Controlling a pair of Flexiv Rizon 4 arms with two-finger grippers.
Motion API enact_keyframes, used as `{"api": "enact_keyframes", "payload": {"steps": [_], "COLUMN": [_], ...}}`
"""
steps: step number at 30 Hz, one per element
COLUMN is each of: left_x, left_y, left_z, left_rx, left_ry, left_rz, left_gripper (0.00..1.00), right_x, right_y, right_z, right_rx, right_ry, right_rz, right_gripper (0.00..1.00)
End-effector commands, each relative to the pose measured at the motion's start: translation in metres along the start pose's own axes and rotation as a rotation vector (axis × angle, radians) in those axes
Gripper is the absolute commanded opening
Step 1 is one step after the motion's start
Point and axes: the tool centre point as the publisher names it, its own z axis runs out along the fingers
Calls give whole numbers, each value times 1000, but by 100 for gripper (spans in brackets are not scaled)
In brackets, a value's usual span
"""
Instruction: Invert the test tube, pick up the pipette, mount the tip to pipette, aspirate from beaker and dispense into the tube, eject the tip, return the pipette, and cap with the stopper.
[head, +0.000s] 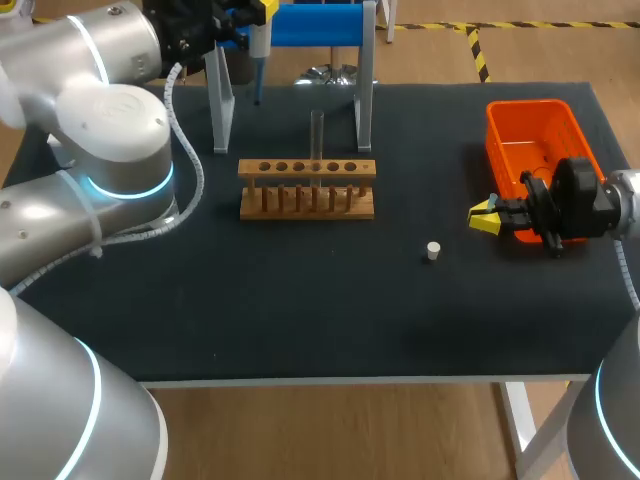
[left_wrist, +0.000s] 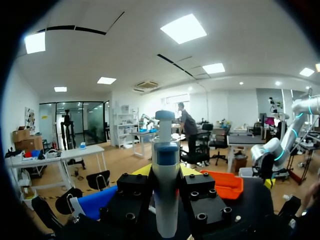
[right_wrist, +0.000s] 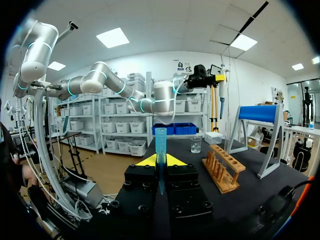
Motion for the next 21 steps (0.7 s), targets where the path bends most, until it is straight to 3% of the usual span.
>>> {"api": "enact_keyframes", "payload": {"steps": [1, 10, 13, 21], "left_x": [20, 81, 100, 100], "left_y": [-7, -12, -9, -9], "left_z": [-28, -43, -47, -47], "left_rx": [57, 45, 1, 1], "left_ry": [182, 303, 291, 291], "left_rz": [8, -3, 21, 21], "left_gripper": [0, 0, 0, 0], "right_x": [0, 0, 0, 0], "right_y": [0, 0, 0, 0], "right_z": [0, 0, 0, 0], "right_rx": [1, 1, 1, 1], "right_ry": [0, 0, 0, 0], "right_rz": [0, 0, 0, 0], "right_gripper": [0, 0, 0, 0]}}
